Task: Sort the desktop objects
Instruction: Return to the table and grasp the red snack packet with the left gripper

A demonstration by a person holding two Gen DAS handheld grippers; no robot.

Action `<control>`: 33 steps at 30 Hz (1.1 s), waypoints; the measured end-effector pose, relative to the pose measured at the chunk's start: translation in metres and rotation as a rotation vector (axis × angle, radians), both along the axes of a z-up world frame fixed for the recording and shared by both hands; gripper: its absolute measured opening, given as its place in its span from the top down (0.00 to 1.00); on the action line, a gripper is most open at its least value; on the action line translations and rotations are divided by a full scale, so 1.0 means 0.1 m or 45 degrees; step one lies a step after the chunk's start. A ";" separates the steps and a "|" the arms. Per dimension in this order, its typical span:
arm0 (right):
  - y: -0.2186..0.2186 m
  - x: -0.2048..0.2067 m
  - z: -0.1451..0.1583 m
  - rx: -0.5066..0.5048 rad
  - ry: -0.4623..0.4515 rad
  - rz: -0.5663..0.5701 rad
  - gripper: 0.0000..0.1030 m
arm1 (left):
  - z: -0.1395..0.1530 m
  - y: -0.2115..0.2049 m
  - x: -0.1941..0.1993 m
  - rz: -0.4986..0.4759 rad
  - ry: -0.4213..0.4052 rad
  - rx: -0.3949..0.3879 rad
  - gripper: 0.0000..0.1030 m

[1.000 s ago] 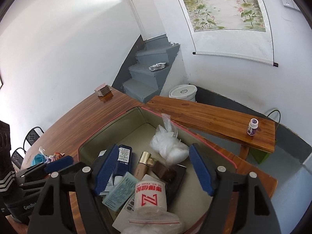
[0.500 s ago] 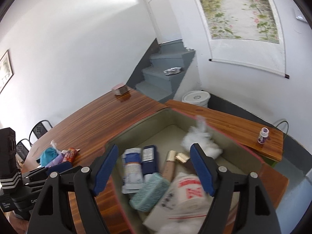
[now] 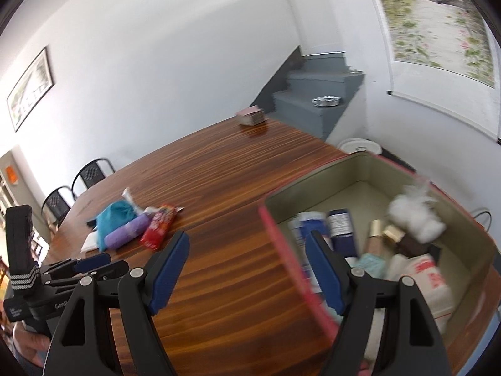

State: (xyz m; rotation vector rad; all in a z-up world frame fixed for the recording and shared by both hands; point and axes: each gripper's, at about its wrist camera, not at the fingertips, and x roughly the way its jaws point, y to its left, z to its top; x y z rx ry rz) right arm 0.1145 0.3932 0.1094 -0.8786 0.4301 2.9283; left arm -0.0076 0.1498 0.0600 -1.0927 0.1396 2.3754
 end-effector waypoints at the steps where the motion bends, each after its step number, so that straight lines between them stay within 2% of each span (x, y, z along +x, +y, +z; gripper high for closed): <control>1: -0.06 -0.02 -0.01 0.004 -0.007 0.016 0.22 | -0.02 -0.06 -0.02 0.007 -0.005 -0.001 0.44; 5: -0.27 -0.08 -0.05 0.016 -0.028 0.065 0.22 | -0.10 -0.32 -0.10 0.022 -0.040 0.030 0.44; 9: -0.44 -0.13 -0.09 0.026 -0.049 0.105 0.22 | -0.18 -0.46 -0.15 -0.012 -0.112 0.098 0.44; 14: -0.57 -0.19 -0.19 0.024 -0.083 0.139 0.22 | -0.24 -0.49 -0.11 -0.072 -0.127 0.086 0.44; 18: -0.58 -0.21 -0.24 0.023 -0.105 0.141 0.22 | -0.26 -0.50 0.00 -0.134 -0.122 0.060 0.44; 22: -0.57 -0.23 -0.27 0.016 -0.117 0.138 0.22 | -0.30 -0.43 0.13 -0.168 -0.095 -0.019 0.44; 30: -0.66 -0.33 -0.28 0.050 -0.134 0.175 0.22 | -0.33 -0.33 0.23 -0.097 -0.018 -0.128 0.44; 31: -0.68 -0.36 -0.28 0.054 -0.136 0.180 0.22 | -0.33 -0.31 0.24 -0.088 -0.008 -0.141 0.47; 32: -0.70 -0.38 -0.28 0.058 -0.138 0.187 0.22 | -0.33 -0.30 0.26 -0.081 0.006 -0.157 0.57; 33: -0.72 -0.42 -0.28 0.062 -0.141 0.197 0.22 | -0.33 -0.29 0.27 -0.078 0.012 -0.164 0.62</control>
